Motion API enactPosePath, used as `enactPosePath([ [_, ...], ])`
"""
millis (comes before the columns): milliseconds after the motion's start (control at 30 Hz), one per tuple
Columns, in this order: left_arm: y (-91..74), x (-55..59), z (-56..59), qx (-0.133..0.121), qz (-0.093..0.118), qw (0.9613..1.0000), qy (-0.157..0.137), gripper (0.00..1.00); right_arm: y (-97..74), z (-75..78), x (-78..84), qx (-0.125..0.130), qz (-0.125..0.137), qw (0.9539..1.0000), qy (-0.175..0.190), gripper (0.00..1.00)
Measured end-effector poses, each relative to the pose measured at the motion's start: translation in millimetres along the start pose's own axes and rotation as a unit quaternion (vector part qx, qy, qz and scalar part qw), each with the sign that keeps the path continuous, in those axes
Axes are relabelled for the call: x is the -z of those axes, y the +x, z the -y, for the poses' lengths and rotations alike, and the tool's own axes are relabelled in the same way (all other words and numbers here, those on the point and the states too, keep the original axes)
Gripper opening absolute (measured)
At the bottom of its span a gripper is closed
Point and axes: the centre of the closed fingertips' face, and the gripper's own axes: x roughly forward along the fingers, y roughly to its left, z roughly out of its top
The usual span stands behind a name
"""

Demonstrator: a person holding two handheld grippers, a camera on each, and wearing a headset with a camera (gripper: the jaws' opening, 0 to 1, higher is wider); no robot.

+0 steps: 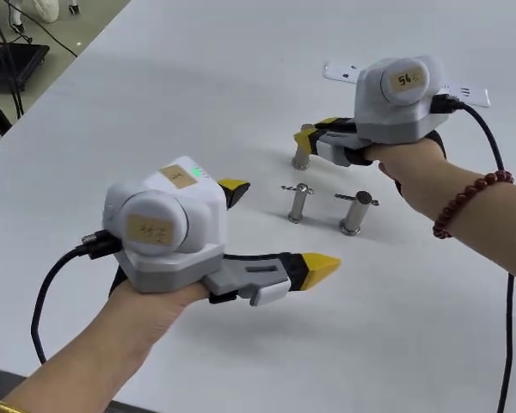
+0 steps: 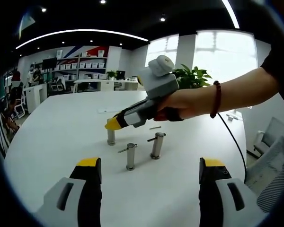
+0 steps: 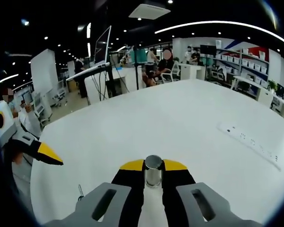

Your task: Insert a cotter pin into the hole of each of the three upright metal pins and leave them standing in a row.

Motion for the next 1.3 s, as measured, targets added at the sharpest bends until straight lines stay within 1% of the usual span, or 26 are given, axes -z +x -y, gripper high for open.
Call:
enactPosePath([
  [67,0.2,-0.2,0.4,0.000,0.000,1.0000,0.002,0.84,-5.8,1.6,2.3,0.005,-0.003,1.0000,-0.001,0.07],
  [100,0.3,-0.7,0.6,0.001,0.001,1.0000,0.002,0.84,-9.3,5.7,4.6,0.008,-0.004,1.0000,0.001,0.07],
  [200,0.0,-1.3,-1.2,-0.001,0.001,1.0000,0.006,0.84,-15.4,11.8,9.1,0.014,-0.008,0.9999,0.002,0.07],
  [367,-2.5,-4.2,-8.4,-0.011,0.005,0.9999,0.008,0.84,-33.4,26.1,20.8,0.036,-0.017,0.9992,0.007,0.07],
  [467,-3.5,-6.1,-11.8,-0.015,0.008,0.9998,0.006,0.84,-42.8,29.8,26.0,0.045,-0.020,0.9987,0.009,0.07],
  [533,-3.8,-7.2,-13.4,-0.017,0.010,0.9998,0.005,0.84,-50.9,35.8,31.7,0.055,-0.023,0.9981,0.013,0.07],
  [667,-4.1,-8.0,-13.3,-0.018,0.011,0.9998,0.005,0.84,-64.0,37.9,37.9,0.067,-0.025,0.9972,0.019,0.07],
  [733,-4.0,-8.0,-12.4,-0.016,0.011,0.9998,0.005,0.84,-67.8,38.1,39.4,0.070,-0.025,0.9970,0.021,0.07],
  [800,-3.9,-7.8,-11.4,-0.014,0.010,0.9998,0.007,0.84,-75.3,37.4,42.1,0.076,-0.025,0.9963,0.030,0.07],
  [867,-3.8,-7.3,-10.9,-0.013,0.008,0.9999,0.008,0.84,-80.7,36.5,44.6,0.082,-0.026,0.9959,0.029,0.07],
  [933,-4.3,-6.6,-11.0,-0.011,0.005,0.9999,0.010,0.84,-83.1,38.9,46.5,0.084,-0.027,0.9956,0.033,0.07],
  [1100,-5.9,-7.1,-11.0,-0.009,0.002,0.9999,0.011,0.84,-97.7,36.2,52.6,0.098,-0.028,0.9939,0.040,0.07],
  [1300,-6.4,-8.7,-8.5,-0.006,0.003,0.9999,0.013,0.84,-113.4,32.8,62.1,0.118,-0.032,0.9913,0.050,0.07],
])
